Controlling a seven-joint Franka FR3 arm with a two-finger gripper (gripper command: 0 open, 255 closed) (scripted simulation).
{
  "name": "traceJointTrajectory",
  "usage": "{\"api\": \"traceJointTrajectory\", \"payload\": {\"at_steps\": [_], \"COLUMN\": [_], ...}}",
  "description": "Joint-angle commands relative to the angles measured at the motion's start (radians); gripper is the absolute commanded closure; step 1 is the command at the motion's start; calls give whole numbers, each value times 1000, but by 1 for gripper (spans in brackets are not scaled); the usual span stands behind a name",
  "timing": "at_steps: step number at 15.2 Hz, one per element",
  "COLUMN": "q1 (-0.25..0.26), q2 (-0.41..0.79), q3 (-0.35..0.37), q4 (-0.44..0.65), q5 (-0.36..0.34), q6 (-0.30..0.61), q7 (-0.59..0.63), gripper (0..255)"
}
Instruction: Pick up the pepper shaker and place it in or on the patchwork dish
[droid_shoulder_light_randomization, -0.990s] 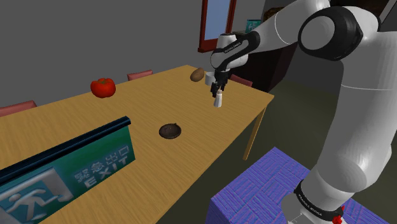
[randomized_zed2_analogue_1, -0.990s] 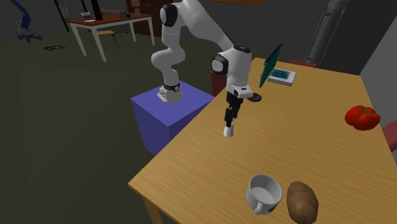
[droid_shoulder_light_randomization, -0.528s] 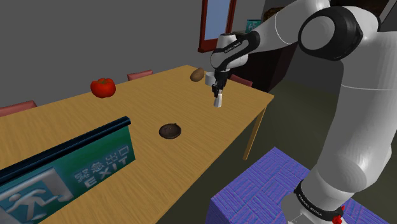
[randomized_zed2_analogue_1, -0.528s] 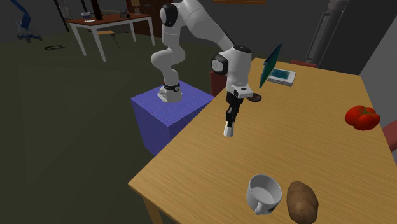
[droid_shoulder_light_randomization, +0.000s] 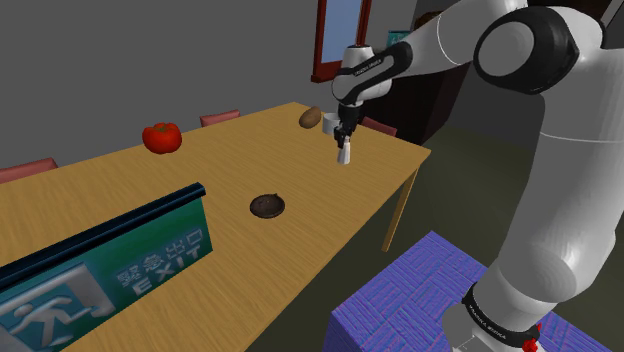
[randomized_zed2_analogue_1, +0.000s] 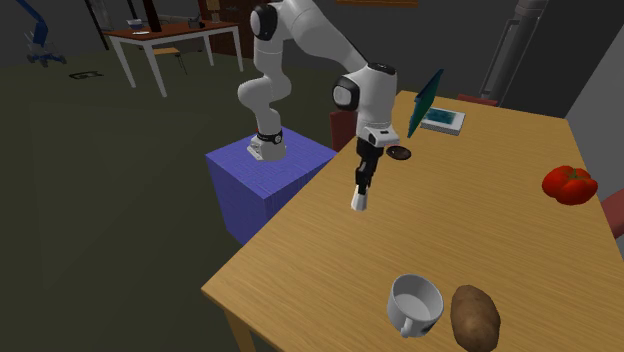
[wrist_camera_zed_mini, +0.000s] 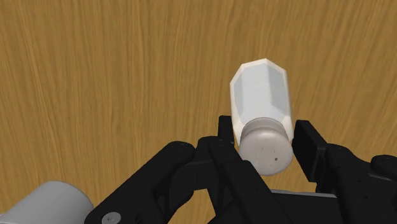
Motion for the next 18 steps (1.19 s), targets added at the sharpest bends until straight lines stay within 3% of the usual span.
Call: {"api": "traceJointTrajectory", "payload": {"at_steps": [1, 15, 18], "q1": [1, 3, 44], "q2": [-11, -67, -109], "q3": [0, 0, 22], "q4": [13, 118, 71], "q5": [0, 1, -14], "q6": [-24, -185, -185], "q7": [-1, -12, 57], "gripper": [255, 255, 255]}}
